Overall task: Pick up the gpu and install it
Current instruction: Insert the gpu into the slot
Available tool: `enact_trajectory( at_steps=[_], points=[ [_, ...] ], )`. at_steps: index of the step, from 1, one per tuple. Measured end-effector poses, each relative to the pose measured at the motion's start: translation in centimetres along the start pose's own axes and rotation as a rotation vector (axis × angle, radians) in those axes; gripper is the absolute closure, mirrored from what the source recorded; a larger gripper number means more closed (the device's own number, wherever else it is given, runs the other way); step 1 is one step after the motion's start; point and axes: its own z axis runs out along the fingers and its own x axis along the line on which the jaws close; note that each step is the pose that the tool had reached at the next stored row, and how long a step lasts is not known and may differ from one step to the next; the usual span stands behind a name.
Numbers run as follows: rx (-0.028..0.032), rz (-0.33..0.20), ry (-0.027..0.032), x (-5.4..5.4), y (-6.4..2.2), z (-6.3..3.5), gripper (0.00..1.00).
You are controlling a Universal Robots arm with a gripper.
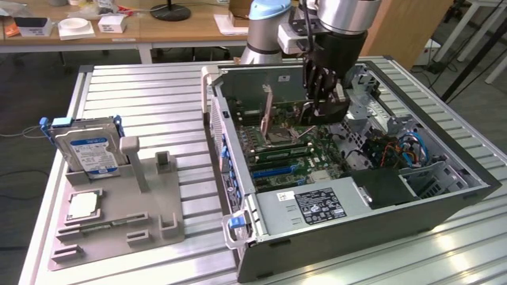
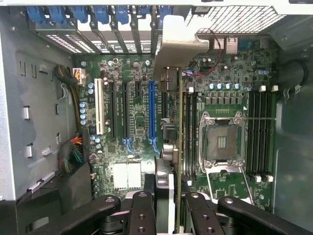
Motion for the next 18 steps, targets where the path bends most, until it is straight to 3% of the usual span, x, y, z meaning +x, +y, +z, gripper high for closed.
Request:
enact_trajectory(
  at_steps=[3, 18],
  points=[
    [0.0068, 0.0, -0.0003, 0.1, 0.16, 0.25, 0.72],
    [0.0092, 0.0, -0.0003, 0.2, 0.71, 1.62, 0.72]
  ],
)
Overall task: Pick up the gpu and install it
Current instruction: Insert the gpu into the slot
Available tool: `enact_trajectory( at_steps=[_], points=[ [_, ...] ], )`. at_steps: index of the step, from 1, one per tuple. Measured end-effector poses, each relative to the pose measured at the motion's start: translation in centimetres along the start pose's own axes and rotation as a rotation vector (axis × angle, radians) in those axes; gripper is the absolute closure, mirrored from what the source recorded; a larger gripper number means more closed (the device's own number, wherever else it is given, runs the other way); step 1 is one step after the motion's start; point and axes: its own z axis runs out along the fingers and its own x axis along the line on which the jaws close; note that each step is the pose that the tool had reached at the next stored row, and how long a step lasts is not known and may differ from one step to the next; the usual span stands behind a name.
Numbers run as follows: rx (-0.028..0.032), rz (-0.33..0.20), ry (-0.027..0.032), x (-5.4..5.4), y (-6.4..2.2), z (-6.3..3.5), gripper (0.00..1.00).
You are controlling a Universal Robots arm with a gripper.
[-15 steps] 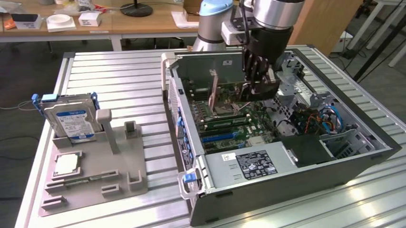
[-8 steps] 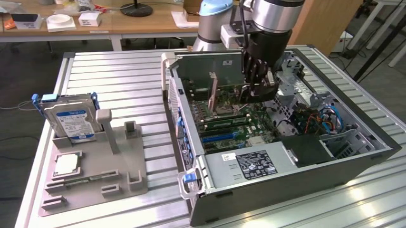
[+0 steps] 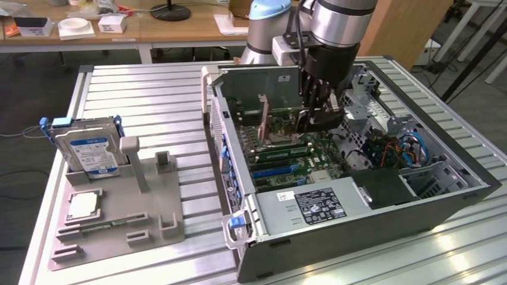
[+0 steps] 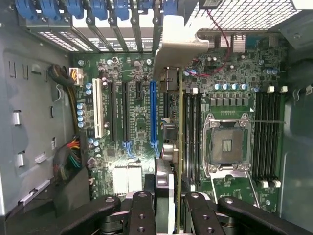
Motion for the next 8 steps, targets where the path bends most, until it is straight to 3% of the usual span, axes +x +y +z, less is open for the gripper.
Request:
enact_trajectory(
  at_steps=[8],
  points=[
    [0.0, 0.0, 0.0001, 0.05, 0.58, 0.65, 0.72]
  ],
)
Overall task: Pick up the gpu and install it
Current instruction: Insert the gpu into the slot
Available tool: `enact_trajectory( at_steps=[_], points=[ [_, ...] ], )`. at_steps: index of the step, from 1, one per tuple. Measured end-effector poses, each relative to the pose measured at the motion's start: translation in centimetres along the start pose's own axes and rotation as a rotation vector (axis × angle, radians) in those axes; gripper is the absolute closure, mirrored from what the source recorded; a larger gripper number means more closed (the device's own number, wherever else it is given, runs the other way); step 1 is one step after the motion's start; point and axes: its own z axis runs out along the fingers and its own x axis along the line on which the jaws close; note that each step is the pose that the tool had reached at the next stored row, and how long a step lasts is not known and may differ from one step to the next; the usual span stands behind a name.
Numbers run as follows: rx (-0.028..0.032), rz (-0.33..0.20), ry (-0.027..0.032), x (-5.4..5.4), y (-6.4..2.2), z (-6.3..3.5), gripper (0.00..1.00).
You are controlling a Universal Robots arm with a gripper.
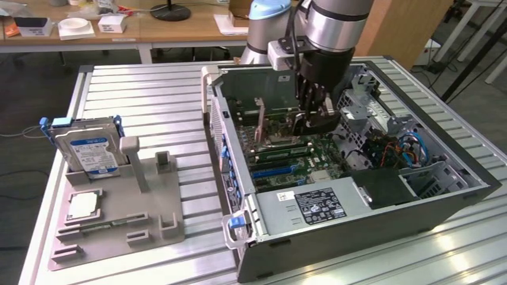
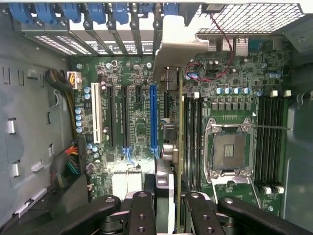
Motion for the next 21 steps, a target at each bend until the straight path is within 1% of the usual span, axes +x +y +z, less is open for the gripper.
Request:
enact_trajectory(
  at_steps=[10, 15, 21],
  points=[
    [0.0005, 0.0, -0.0002, 0.1, 0.86, 0.98, 0.72],
    [0.0015, 0.0, -0.0001, 0.2, 0.97, 1.35, 0.72],
    [0.0045, 0.0, -0.0005, 0.5, 1.06, 1.82, 0.72]
  ],
)
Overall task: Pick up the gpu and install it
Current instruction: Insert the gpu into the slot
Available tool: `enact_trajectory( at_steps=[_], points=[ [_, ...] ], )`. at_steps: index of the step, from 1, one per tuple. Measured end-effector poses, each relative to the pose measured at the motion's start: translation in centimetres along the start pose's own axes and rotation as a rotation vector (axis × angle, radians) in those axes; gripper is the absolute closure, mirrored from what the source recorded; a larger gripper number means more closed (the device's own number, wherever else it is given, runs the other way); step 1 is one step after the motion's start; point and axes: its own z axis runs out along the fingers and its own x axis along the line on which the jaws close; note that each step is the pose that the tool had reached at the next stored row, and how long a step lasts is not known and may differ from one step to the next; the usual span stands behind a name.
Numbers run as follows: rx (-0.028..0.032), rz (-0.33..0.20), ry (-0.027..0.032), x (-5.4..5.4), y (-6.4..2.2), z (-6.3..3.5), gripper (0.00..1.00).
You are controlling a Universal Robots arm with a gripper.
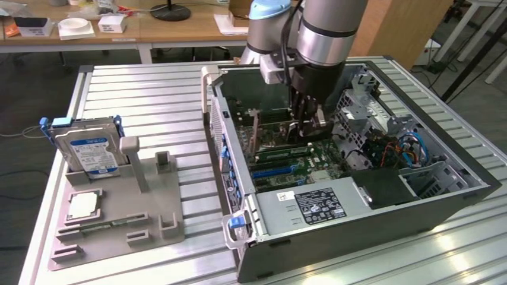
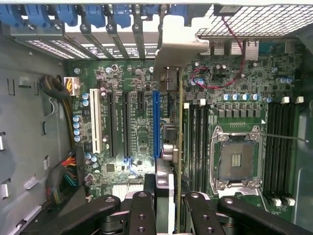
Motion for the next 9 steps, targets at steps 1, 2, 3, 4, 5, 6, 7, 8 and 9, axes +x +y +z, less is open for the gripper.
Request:
enact_trajectory(
  at_steps=[1, 2, 3, 4, 5, 6, 7, 8, 9],
  points=[
    [0.0005, 0.0, -0.0001, 0.06, 0.02, 0.08, 0.72],
    [0.0008, 0.0, 0.0001, 0.11, 0.04, 0.15, 0.72],
    [0.0013, 0.0, 0.0002, 0.16, 0.06, 0.22, 0.72],
    [0.0019, 0.0, 0.0001, 0.21, 0.09, 0.29, 0.72],
    [0.0023, 0.0, 0.0002, 0.25, 0.11, 0.35, 0.72],
    [0.0026, 0.0, 0.0003, 0.3, 0.14, 0.43, 0.72],
    [0.003, 0.0, 0.0003, 0.34, 0.17, 0.5, 0.72],
    [0.0034, 0.0, 0.0001, 0.39, 0.19, 0.58, 0.72],
    [0.0038, 0.0, 0.0001, 0.43, 0.21, 0.66, 0.72]
  ],
)
